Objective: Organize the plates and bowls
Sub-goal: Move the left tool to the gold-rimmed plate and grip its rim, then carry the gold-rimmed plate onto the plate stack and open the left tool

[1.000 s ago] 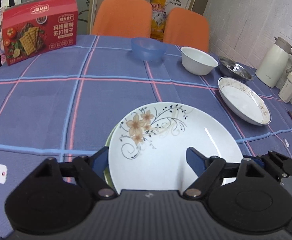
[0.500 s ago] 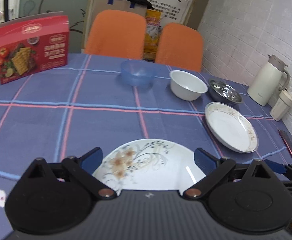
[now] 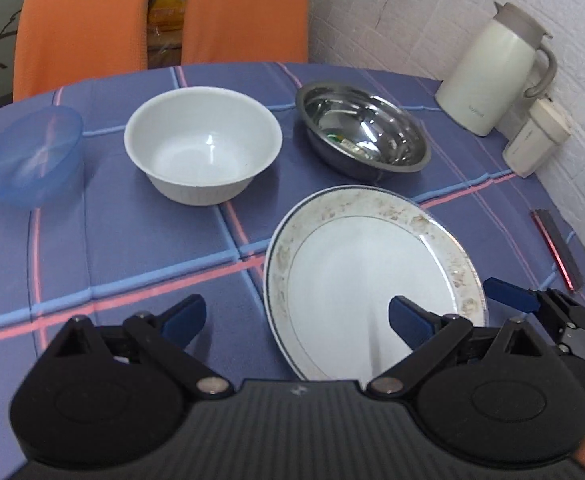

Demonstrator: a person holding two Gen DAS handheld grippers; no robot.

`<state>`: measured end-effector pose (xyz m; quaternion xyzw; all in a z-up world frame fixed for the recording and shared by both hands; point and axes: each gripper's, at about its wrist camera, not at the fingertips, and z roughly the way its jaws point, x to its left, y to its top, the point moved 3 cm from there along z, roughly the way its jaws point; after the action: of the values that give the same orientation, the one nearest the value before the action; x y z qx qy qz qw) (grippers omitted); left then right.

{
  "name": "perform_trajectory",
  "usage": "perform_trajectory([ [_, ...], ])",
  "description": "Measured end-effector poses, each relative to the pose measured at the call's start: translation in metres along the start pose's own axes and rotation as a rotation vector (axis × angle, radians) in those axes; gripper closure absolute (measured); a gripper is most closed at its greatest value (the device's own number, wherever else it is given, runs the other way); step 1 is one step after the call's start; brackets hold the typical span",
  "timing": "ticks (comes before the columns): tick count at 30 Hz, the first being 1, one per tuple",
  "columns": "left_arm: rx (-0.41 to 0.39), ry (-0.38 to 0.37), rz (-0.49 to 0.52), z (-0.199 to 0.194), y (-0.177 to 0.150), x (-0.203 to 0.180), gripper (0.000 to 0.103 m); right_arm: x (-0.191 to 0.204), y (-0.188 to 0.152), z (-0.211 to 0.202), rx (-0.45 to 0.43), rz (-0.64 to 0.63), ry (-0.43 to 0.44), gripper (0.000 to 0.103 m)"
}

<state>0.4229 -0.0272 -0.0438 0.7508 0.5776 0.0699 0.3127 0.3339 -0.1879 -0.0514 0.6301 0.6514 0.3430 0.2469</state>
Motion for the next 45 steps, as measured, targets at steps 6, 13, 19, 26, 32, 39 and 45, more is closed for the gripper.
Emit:
perform_trajectory([
  [6, 0.044, 0.046, 0.027, 0.019, -0.003, -0.002, 0.023, 0.008, -0.006, 0.009, 0.035, -0.086, 0.014, 0.016],
  [13, 0.019, 0.082, 0.080, 0.020, -0.008, -0.018, 0.037, 0.026, -0.008, 0.011, 0.004, -0.110, 0.040, 0.015],
  [19, 0.034, 0.095, 0.070, 0.020, -0.009, -0.025, 0.037, 0.035, -0.007, 0.011, 0.014, -0.087, 0.014, 0.015],
  [26, -0.014, 0.082, 0.074, -0.017, -0.023, -0.022, 0.037, 0.048, -0.007, -0.019, -0.029, -0.071, 0.037, 0.015],
  [32, -0.108, 0.100, 0.046, -0.070, -0.042, -0.009, 0.037, 0.083, -0.006, -0.048, -0.093, -0.140, 0.043, 0.015],
  [39, -0.191, 0.184, 0.014, -0.141, -0.089, 0.027, 0.037, 0.137, -0.020, -0.078, -0.131, -0.183, 0.163, 0.015],
  [45, -0.198, 0.294, -0.048, -0.175, -0.143, 0.066, 0.042, 0.187, -0.049, -0.082, -0.069, -0.206, 0.296, 0.015],
])
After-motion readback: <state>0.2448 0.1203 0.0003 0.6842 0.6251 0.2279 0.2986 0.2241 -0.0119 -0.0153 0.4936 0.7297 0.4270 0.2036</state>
